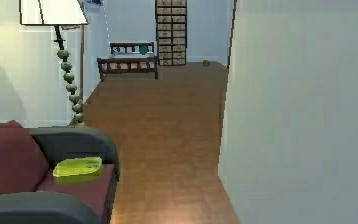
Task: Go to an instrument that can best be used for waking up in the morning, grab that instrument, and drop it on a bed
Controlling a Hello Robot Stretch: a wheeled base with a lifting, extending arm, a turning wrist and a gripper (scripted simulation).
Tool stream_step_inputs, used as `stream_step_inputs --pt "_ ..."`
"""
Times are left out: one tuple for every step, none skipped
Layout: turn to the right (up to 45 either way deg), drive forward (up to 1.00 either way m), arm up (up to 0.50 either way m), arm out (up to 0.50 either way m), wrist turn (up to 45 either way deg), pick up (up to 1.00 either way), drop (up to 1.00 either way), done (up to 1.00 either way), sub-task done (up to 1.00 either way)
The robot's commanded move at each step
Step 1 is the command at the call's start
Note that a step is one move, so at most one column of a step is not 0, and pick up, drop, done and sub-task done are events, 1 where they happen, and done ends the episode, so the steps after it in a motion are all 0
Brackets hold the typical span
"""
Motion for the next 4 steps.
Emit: stream_step_inputs --pt "0.0 0.55 0.0 0.0 0.0 0.0 0.0 0.0 0.0" --pt "3.0 0.0 0.0 0.0 0.0 0.0 0.0 0.0 0.0" --pt "0.0 1.0 0.0 0.0 0.0 0.0 0.0 0.0 0.0" --pt "0.0 0.2 0.0 0.0 0.0 0.0 0.0 0.0 0.0"
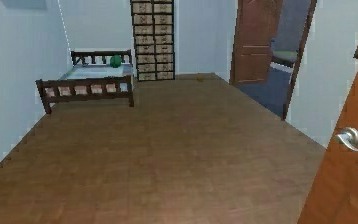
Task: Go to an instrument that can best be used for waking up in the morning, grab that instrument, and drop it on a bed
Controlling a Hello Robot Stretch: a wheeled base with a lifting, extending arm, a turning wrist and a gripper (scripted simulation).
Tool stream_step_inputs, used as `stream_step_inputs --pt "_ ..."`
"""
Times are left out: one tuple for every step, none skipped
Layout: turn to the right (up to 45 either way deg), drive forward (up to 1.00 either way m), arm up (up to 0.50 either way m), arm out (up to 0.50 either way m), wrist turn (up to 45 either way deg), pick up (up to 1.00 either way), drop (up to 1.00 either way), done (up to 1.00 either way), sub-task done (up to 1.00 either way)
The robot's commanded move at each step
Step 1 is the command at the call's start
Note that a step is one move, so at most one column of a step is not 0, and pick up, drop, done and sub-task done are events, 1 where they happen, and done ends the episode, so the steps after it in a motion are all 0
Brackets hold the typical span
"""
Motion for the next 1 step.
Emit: stream_step_inputs --pt "12.0 0.0 0.0 0.0 0.0 0.0 0.0 0.0 0.0"
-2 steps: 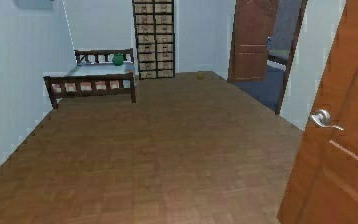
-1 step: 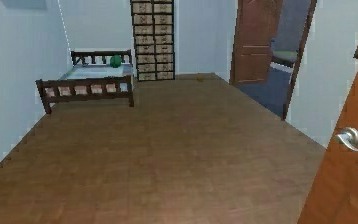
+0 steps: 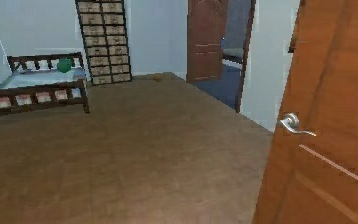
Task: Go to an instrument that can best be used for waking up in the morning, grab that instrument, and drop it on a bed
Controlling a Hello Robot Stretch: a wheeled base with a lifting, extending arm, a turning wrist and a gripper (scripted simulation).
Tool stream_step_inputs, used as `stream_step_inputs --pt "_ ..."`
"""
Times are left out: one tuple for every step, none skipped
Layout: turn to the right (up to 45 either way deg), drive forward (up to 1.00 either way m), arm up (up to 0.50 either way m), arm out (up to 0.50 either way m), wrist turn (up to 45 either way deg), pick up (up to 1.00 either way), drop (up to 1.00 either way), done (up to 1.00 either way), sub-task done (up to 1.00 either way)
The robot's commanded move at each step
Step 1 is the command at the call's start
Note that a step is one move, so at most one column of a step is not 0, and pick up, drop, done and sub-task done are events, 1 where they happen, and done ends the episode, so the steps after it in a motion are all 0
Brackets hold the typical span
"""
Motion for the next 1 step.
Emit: stream_step_inputs --pt "0.0 0.9 0.0 0.0 0.0 0.0 0.0 0.0 0.0"
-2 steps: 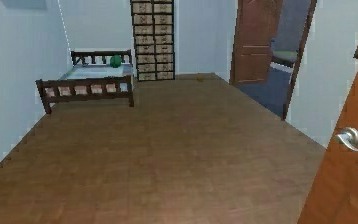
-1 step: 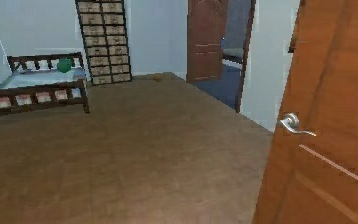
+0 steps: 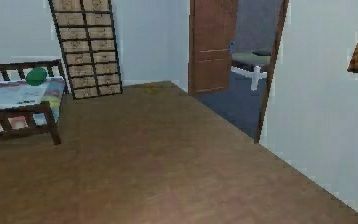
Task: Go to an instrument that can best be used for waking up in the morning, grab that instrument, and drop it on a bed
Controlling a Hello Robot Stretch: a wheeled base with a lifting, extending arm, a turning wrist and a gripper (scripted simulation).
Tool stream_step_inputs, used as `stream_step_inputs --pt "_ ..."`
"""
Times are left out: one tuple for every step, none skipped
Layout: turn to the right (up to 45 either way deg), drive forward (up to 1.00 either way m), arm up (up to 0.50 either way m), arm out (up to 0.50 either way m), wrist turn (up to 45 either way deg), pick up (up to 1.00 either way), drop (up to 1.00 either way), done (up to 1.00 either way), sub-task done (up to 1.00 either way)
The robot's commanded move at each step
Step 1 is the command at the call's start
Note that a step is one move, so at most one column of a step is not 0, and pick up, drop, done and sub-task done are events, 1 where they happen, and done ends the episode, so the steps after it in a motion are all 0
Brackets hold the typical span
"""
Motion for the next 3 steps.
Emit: stream_step_inputs --pt "39.0 0.0 0.0 0.0 0.0 0.0 0.0 0.0 0.0" --pt "0.0 0.05 0.0 0.0 0.0 0.0 0.0 0.0 0.0" --pt "-15.0 0.0 0.0 0.0 0.0 0.0 0.0 0.0 0.0"
